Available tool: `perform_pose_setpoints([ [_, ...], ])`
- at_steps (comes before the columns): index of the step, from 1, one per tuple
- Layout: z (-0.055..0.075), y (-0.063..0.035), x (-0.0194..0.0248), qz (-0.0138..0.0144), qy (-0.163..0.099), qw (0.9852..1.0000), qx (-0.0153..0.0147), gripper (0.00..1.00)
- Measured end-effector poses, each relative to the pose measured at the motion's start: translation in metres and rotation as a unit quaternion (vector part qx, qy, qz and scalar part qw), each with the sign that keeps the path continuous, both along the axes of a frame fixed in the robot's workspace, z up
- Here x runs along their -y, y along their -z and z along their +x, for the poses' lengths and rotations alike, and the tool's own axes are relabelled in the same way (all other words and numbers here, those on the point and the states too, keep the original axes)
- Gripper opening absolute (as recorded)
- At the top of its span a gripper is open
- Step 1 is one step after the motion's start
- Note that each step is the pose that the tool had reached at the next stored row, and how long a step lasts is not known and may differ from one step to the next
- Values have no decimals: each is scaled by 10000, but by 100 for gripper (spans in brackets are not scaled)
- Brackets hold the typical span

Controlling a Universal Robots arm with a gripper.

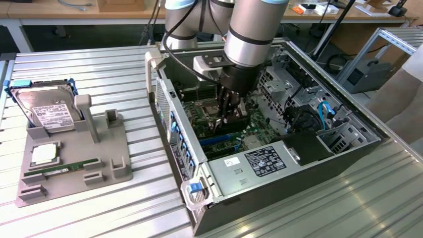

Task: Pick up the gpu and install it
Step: 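Insert the gpu into the slot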

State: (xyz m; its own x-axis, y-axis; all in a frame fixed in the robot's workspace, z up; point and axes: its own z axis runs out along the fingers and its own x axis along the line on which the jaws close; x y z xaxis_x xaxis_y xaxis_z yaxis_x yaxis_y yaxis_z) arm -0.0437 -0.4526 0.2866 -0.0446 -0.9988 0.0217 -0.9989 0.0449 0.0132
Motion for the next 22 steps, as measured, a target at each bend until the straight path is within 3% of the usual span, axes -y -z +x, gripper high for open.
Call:
perform_pose_setpoints([
  [4,-163,56,-1,-1,15,10000,2,27],
  [14,-168,119,20,-3,17,10000,-1,27],
  [22,-163,75,22,0,18,10000,10,27],
])
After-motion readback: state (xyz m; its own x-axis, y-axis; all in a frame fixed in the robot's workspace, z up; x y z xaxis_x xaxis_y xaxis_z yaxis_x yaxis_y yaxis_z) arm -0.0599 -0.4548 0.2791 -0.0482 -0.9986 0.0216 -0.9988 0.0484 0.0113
